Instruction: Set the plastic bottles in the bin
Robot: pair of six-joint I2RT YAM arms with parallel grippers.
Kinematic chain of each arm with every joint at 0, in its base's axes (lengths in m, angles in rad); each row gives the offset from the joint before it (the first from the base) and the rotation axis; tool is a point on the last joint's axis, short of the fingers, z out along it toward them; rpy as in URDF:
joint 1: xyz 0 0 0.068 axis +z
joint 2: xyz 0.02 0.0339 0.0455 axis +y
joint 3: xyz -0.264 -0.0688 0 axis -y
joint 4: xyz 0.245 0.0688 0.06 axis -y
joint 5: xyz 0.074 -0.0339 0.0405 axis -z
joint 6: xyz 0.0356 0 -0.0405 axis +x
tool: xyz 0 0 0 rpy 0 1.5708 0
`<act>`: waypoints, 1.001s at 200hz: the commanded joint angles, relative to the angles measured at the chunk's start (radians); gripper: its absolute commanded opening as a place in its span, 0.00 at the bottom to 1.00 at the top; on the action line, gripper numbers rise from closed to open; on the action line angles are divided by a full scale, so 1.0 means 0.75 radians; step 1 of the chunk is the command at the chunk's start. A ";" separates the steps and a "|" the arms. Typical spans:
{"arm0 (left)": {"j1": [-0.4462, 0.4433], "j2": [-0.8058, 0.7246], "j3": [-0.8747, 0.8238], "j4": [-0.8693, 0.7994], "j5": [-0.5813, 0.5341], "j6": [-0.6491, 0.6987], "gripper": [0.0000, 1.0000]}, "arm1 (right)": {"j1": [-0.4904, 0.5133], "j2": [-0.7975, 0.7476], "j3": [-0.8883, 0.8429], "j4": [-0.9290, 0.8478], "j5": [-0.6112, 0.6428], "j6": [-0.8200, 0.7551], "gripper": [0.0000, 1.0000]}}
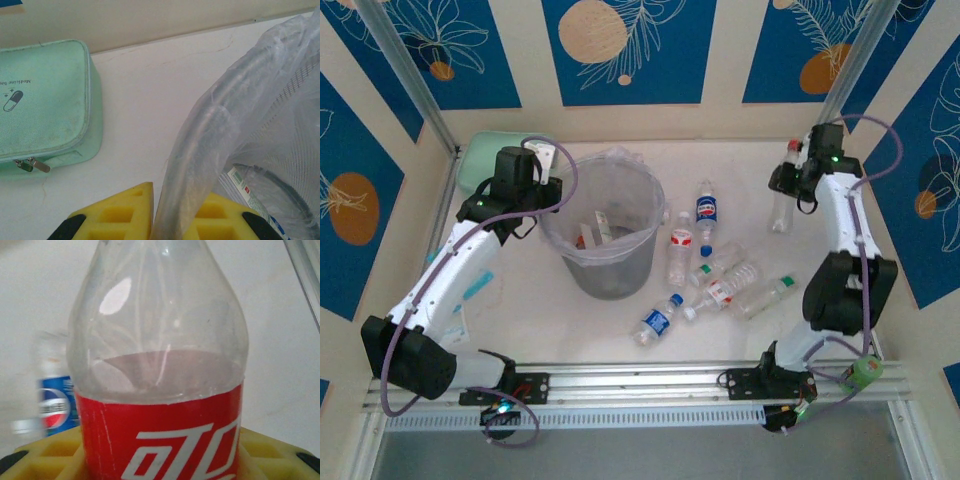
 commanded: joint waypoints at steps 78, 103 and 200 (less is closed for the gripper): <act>-0.027 0.067 -0.058 -0.042 -0.037 0.015 0.00 | 0.872 -0.110 0.639 -0.213 -0.234 0.112 0.26; -0.031 0.063 -0.058 -0.042 -0.038 0.015 0.00 | 1.043 0.078 0.866 -0.300 -0.178 0.077 0.26; -0.034 0.041 -0.067 -0.034 -0.088 0.020 0.00 | 1.277 0.530 1.077 -0.497 -0.049 0.102 0.22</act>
